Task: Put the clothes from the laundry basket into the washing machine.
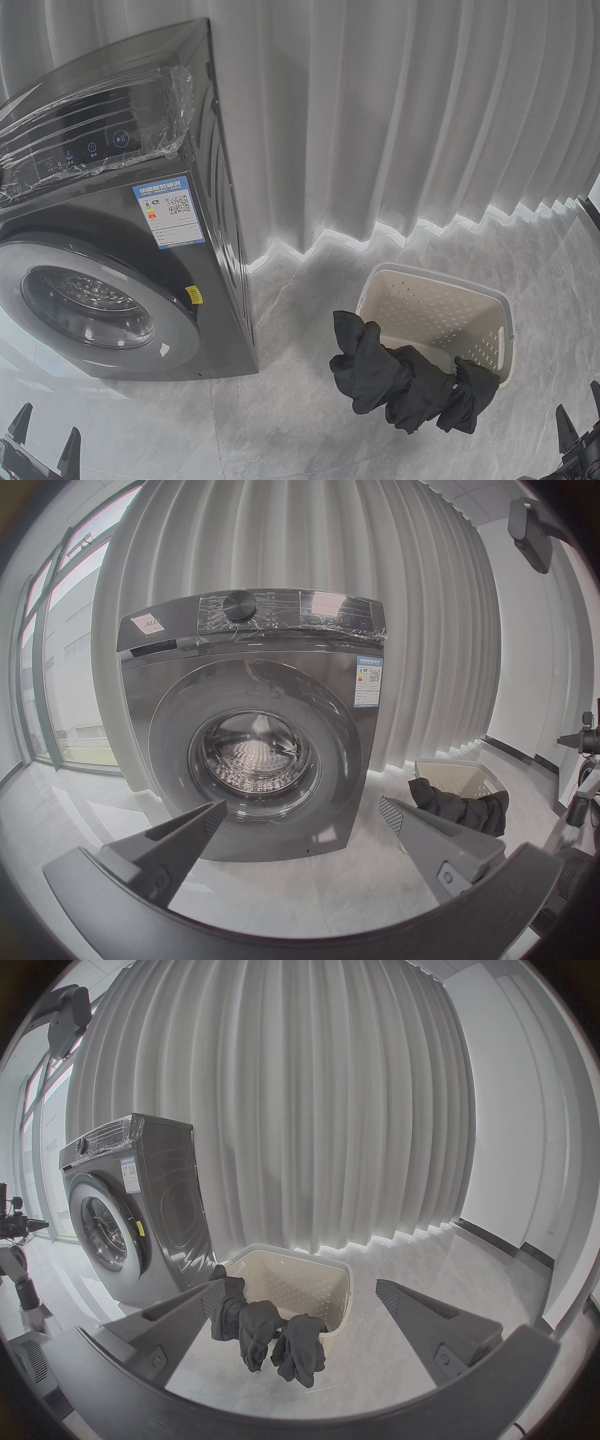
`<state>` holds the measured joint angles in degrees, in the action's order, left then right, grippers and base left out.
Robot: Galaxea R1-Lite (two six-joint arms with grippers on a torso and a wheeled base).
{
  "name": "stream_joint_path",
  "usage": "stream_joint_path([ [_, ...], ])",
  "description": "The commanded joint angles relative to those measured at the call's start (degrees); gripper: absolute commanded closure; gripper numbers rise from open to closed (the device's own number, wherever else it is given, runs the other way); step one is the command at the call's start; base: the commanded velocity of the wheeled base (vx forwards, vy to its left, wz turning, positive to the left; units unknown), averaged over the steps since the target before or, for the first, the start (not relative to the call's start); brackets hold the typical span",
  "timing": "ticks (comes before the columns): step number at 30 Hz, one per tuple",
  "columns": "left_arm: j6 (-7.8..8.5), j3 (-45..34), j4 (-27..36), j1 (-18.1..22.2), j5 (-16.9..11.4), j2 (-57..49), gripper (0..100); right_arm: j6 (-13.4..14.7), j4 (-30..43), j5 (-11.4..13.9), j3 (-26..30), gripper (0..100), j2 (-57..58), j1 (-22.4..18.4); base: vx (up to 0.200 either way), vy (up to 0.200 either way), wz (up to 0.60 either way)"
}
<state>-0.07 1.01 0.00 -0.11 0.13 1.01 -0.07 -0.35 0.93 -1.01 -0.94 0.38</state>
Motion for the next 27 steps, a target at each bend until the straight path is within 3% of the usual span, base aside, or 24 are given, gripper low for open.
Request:
stream_joint_path([
  [1,-0.01,-1.0,0.0,-0.1,0.0,-0.8,0,0.0,-0.1,0.0,1.0,0,0.5,0.1,0.0,0.0,0.0],
  [10,-0.1,-1.0,0.0,-0.1,0.0,-0.8,0,0.0,-0.1,0.0,1.0,0,0.5,0.0,0.0,0.0,0.0],
  [13,-0.89,-1.0,0.0,0.0,0.0,-0.8,0,0.0,-0.1,0.0,1.0,0,0.5,0.1,0.0,0.2,0.0],
  [19,-0.01,-1.0,0.0,0.0,0.0,-0.8,0,0.0,-0.1,0.0,1.0,0,0.5,0.0,0.0,0.2,0.0],
  [27,-0.1,-1.0,0.0,-0.1,0.0,-0.8,0,0.0,-0.1,0.0,1.0,0,0.5,0.1,0.0,0.0,0.0],
])
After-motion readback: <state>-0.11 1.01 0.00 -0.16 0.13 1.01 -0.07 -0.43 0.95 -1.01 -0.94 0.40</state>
